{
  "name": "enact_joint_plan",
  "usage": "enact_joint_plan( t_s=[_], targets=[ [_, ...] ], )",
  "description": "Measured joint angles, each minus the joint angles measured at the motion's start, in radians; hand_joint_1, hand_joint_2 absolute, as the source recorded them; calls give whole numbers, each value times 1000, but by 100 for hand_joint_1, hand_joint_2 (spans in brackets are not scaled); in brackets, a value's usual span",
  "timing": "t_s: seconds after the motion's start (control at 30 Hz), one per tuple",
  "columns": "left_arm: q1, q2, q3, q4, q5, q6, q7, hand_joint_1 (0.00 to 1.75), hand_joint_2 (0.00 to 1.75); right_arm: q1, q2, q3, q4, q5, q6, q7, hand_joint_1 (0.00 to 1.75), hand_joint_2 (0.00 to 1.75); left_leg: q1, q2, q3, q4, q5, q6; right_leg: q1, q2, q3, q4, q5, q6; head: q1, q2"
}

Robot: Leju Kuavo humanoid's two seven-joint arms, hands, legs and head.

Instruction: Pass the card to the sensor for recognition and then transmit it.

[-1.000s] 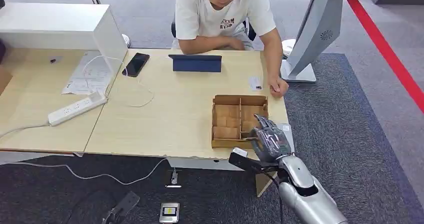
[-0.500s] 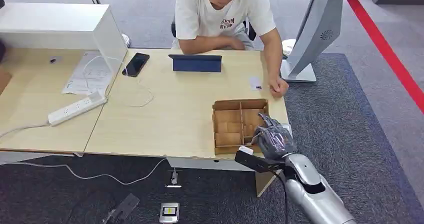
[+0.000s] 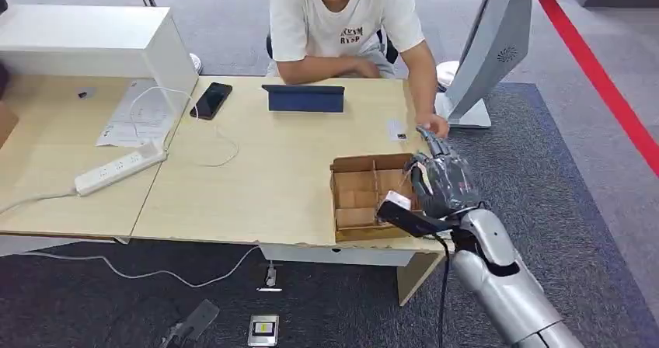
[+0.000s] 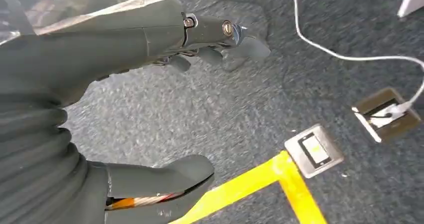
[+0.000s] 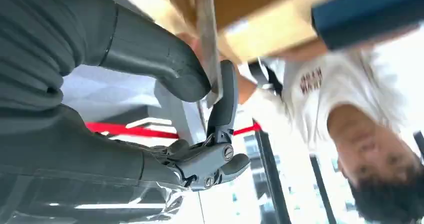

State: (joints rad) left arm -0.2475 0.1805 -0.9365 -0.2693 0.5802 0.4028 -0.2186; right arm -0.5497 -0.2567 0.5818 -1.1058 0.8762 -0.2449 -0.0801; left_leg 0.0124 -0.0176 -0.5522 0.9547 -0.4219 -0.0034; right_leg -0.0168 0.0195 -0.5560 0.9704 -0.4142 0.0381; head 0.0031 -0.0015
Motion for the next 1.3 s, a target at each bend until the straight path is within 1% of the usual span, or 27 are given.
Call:
enact_joint_plan(
  t_s=[0.2, 0.37, 0.47, 0.57, 0.67, 0.8, 0.87, 1.03, 1.17, 1.3],
  targets=[
    [1, -5, 0, 0, -8, 4, -10, 0, 175, -56, -12, -57, -59, -2, 3, -12, 175, 175, 0, 0, 0, 0, 0, 0, 0, 0, 0, 0, 0, 0, 0, 0],
    [0, -7, 0, 0, -11, 3, -14, 0, 175, -93, -4, -71, -61, 12, 7, -52, 175, 175, 0, 0, 0, 0, 0, 0, 0, 0, 0, 0, 0, 0, 0, 0],
    [-2, -8, 0, 0, -15, -5, -13, 0, 175, -127, 13, -70, -38, 13, 10, -92, 175, 175, 0, 0, -1, 0, 0, 0, 0, 0, 0, 1, 0, 0, 0, 0],
    [-7, -8, 0, 0, -27, -18, -2, 0, 175, -194, 37, -68, 23, 2, 21, -145, 175, 175, 0, 0, -1, 0, 0, 0, 0, 0, 0, 1, 0, 0, 0, 0],
    [-19, -8, 0, -1, -48, -38, 19, 0, 175, -303, 70, -61, 133, -29, 46, -199, 175, 175, 0, -1, -1, 0, 1, 0, 0, 0, 0, 1, 0, 0, 0, 0],
    [-41, -6, -4, -4, -81, -65, 43, 0, 175, -443, 119, -52, 289, -34, 90, -208, 175, 175, 0, -1, -1, 0, 1, 0, 0, 0, 0, 1, 1, 0, 0, 0],
    [-51, -5, -5, -8, -94, -72, 51, 0, 175, -492, 143, -47, 357, -32, 110, -202, 175, 175, 0, -1, -1, 0, 1, 0, 0, 0, 0, 1, 1, 0, 0, 0],
    [-64, -4, -11, -12, -107, -76, 67, 0, 175, -547, 185, -30, 482, 2, 135, -194, 175, 175, 0, -1, -1, 0, 0, 0, 0, 0, -1, 1, 0, 0, 0, 0],
    [-64, -1, -13, -16, -108, -80, 70, 0, 175, -555, 210, -14, 554, 13, 138, -180, 175, 175, 0, -1, -1, 0, 0, 0, 0, 0, -1, 1, 0, 0, 0, 0],
    [-62, 0, -14, -18, -107, -78, 76, 0, 175, -555, 219, -5, 606, 10, 135, -176, 175, 175, 0, -1, -1, 0, 0, 0, 0, 0, -1, 1, 0, 0, 0, 0]
  ],
)
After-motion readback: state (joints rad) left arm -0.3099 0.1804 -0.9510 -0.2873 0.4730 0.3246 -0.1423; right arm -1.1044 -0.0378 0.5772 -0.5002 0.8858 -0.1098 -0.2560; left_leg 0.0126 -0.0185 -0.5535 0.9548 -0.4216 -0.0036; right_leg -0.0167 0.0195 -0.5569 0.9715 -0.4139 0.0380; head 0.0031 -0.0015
